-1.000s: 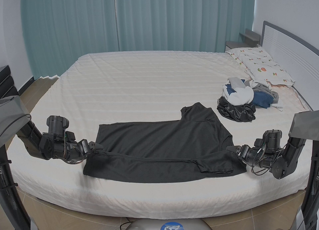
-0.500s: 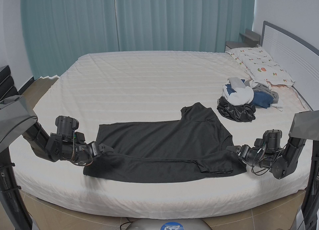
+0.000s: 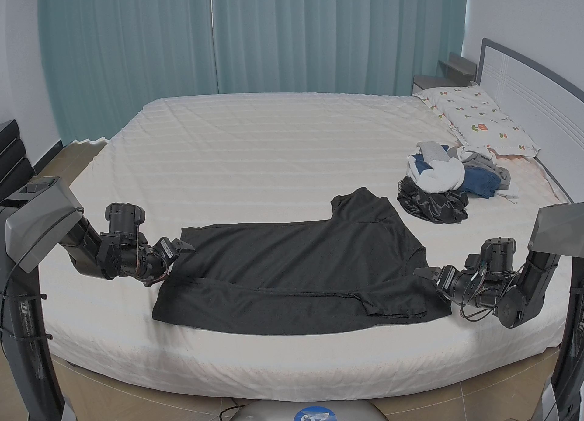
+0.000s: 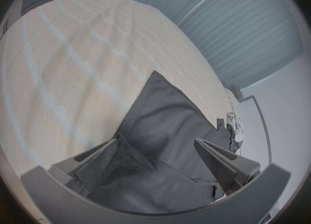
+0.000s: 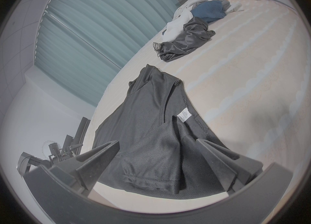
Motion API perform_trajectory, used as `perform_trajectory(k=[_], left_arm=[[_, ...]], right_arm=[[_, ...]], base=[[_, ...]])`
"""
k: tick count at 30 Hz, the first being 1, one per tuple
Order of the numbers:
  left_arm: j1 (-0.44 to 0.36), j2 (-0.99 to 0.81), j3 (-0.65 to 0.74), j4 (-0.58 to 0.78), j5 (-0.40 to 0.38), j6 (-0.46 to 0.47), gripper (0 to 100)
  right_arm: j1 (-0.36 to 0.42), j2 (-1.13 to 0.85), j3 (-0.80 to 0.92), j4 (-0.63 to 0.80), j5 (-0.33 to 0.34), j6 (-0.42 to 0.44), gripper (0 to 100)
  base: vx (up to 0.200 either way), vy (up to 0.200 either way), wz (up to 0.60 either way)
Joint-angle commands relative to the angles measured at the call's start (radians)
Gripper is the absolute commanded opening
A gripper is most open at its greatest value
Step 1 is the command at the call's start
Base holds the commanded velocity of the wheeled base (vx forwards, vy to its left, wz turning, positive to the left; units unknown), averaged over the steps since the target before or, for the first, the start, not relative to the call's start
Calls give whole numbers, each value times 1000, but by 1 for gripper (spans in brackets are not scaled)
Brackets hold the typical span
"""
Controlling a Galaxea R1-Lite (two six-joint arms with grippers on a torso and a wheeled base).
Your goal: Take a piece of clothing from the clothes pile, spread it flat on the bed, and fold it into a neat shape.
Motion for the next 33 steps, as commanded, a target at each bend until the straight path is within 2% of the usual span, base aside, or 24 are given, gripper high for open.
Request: perform_trajectory(k=[1,8,12,14,16,17,33], left_arm=[[40,28,-29,-4,-1,-63,100],[97,-44,-6,2,-84,-104,100],[101,-60,8,-2,-86,-135,100],[117,-77,8,-4,-87,-193,100],[117,-77,8,-4,-87,-193,100],[120,-78,2,-4,-95,-227,100],[115,-72,13,-4,-112,-221,100]], right_arm=[[0,3,-1,0,1,0,100],[-1,-6,1,-2,1,3,100],[-1,-7,1,-2,1,3,100],[-3,-7,1,-20,1,5,100],[-3,-7,1,-20,1,5,100],[-4,-7,8,-37,1,5,100],[-1,-4,13,-39,1,5,100]], base=[[0,0,0],[0,0,0],[0,0,0],[0,0,0],[0,0,0],[0,0,0],[0,0,0]])
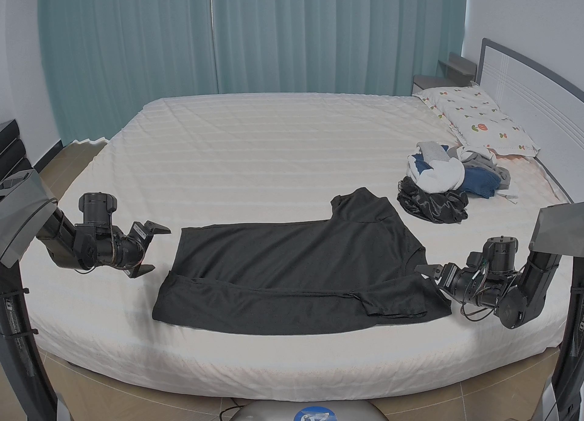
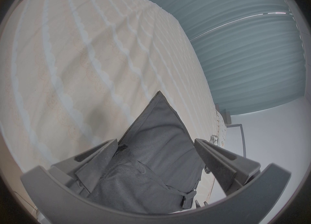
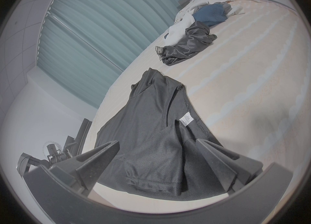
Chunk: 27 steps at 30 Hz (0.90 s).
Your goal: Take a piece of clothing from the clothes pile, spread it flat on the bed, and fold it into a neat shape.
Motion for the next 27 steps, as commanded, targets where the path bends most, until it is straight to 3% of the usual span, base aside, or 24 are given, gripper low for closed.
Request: perform_trajectory(k=[1,14,23,27], left_arm=[[-1,-1,0,-1,0,0,100],[-2,-1,0,1,3,-6,100],[-2,2,2,7,2,-8,100],[-2,1,3,7,3,-6,100]], right_arm=[[1,2,2,0,1,0,100],[1,2,2,0,1,0,100],[1,0,2,0,1,0,100],[1,0,2,-2,1,-1,100]], base=[[0,0,0],[0,0,0],[200,0,0],[0,0,0]])
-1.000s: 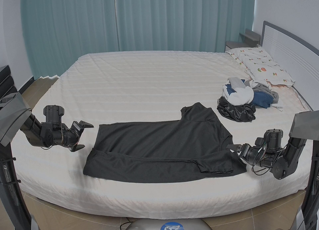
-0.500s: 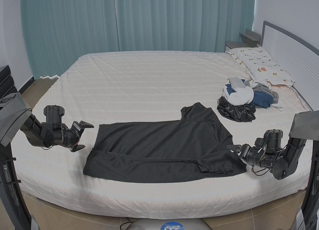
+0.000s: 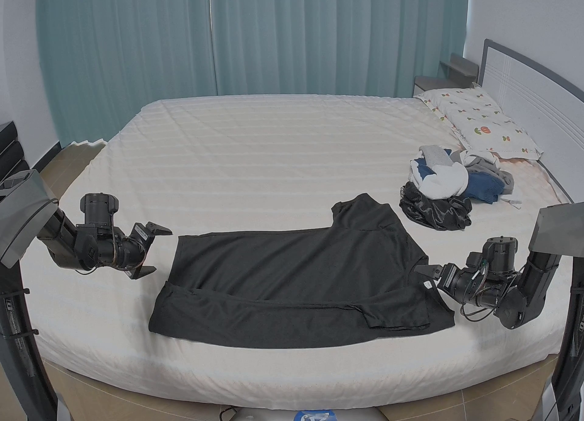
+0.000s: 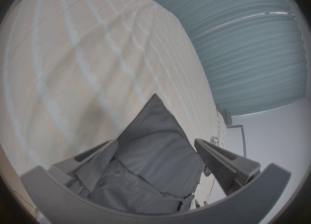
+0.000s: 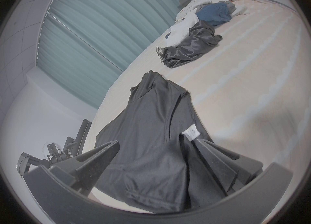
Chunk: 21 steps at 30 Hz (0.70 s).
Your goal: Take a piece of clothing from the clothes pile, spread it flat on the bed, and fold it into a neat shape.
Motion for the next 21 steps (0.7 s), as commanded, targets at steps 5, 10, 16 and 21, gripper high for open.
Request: perform_trajectory(k=[5,10,16,21], left_arm=[[-4,-13,48,-7,-9,30,100],[-6,-36,152,-5,-93,274,100],[-6,-24,169,-7,-105,416,100],[-6,11,146,-8,-111,462,100]], right_arm=[[-1,0,5,2,0,-3,100],[-1,-2,17,2,0,-7,100],[1,3,18,2,0,-9,100],[1,1,18,2,2,-10,100]], base=[[0,0,0],[0,0,0],[0,0,0],[0,0,0]])
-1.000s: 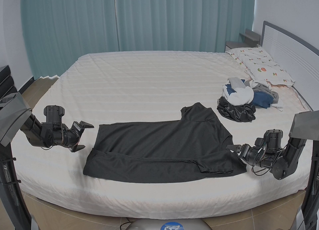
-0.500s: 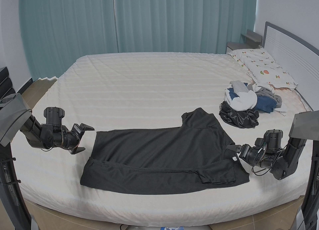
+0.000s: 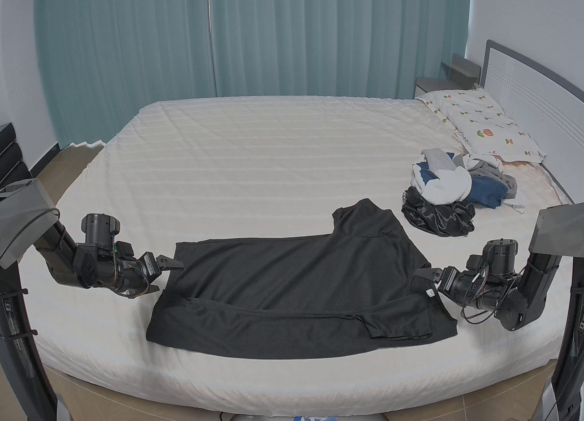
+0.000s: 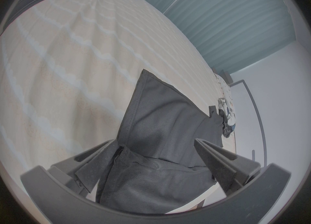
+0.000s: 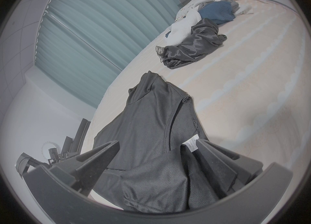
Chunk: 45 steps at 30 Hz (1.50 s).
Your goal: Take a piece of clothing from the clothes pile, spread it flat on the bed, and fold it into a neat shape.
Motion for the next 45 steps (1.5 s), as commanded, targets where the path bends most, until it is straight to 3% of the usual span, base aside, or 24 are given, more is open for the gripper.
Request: perform_trajectory(k=[1,5,14,15,31,45], left_arm=[[-1,44,-7,-1,-5,77,100],[-1,72,-7,-1,-14,175,100],[3,81,4,-1,-42,240,100],[3,81,4,-1,-42,240,0],[23,34,70,-2,-31,232,0],[29,17,84,-1,-39,198,0]], right_arm=[[0,3,2,-2,2,-1,100],[0,4,2,0,2,-1,100],[0,7,2,0,2,-13,100],[0,7,2,0,2,-13,100],[23,-5,-14,5,2,-64,100],[-3,67,-29,52,34,-255,100]], base=[[0,0,0],[0,0,0],[0,0,0],[0,0,0],[0,0,0],[0,0,0]])
